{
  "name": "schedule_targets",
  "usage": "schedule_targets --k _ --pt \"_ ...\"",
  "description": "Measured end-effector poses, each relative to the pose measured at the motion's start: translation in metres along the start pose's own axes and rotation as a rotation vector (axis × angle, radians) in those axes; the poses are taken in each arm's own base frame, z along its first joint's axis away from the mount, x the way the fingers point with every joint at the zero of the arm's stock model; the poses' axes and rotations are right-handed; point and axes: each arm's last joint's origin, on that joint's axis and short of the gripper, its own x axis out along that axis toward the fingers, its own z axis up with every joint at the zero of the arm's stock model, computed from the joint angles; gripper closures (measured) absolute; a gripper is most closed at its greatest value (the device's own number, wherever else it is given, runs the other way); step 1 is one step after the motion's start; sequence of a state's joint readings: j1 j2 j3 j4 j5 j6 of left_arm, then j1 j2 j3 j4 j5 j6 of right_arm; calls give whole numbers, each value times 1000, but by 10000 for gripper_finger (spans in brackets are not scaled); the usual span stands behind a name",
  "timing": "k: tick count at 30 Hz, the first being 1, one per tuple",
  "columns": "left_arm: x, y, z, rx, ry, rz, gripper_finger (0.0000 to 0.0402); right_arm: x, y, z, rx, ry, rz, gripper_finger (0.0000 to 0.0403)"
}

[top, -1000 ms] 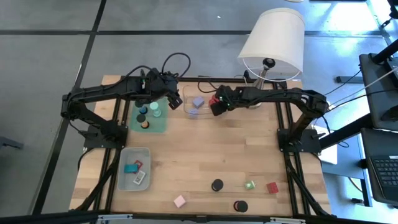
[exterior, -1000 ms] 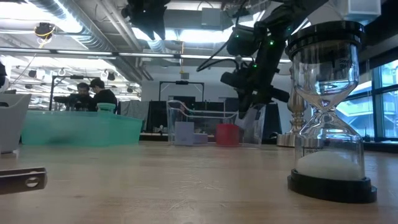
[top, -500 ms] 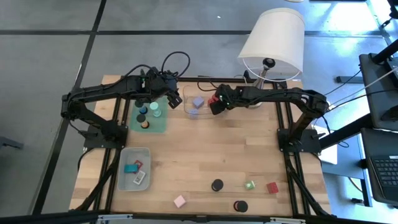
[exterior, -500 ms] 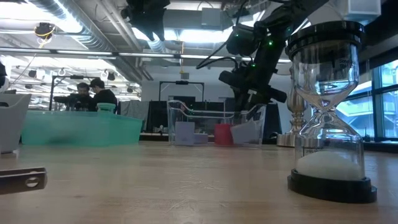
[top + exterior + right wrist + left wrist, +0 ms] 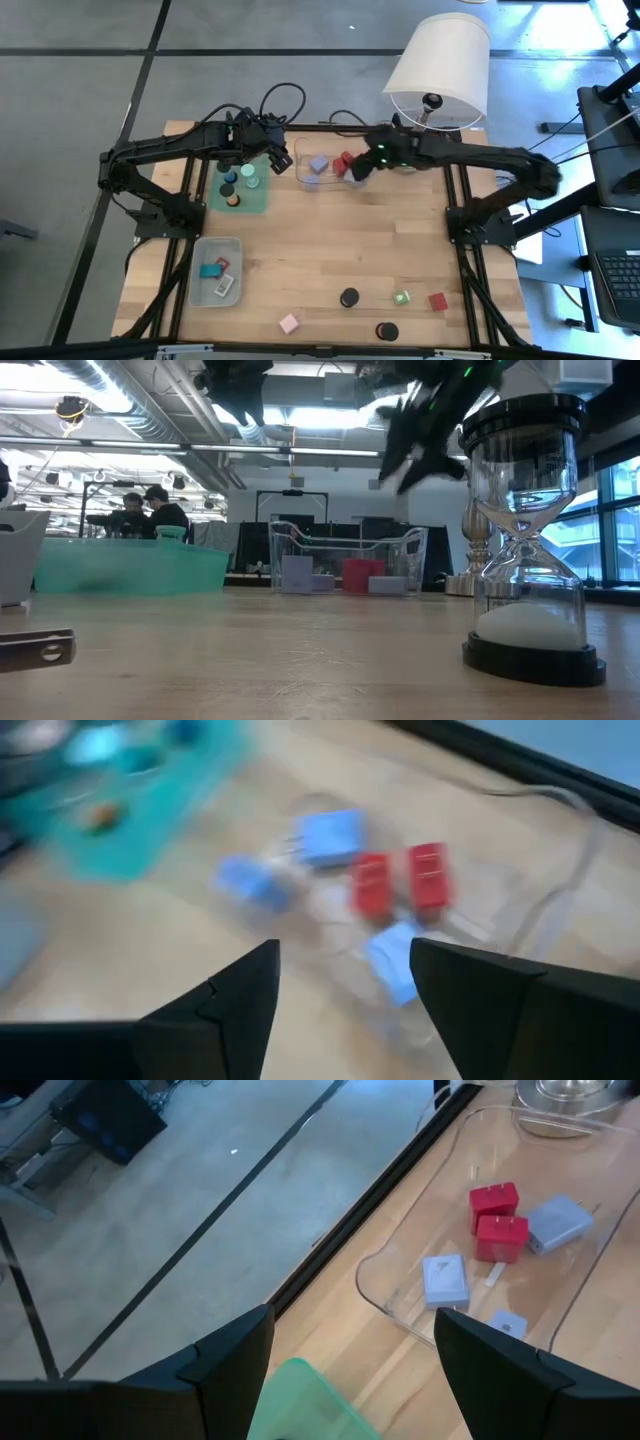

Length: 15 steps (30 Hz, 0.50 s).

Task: Pick & Place Office items
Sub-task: Put the red charger adapter into the transparent bin

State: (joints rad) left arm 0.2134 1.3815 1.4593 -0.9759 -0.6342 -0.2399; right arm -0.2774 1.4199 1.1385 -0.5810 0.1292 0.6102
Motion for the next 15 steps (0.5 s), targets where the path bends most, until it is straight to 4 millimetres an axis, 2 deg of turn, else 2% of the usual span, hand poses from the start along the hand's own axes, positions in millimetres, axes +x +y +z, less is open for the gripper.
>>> schedule_targets --k 4,8,11,15 --pt "0 0 0 -23 2 -6 128 -50 11 -13 -121 59 232 174" --pt "0 0 0 -37 1 -6 128 -87 19 -38 -178 197 394 174" --pt "0 -1 0 -64 1 -8 128 -106 21 -66 -215 345 373 174" --pt "0 -1 0 -119 2 -9 128 -121 19 -100 -244 539 223 174"
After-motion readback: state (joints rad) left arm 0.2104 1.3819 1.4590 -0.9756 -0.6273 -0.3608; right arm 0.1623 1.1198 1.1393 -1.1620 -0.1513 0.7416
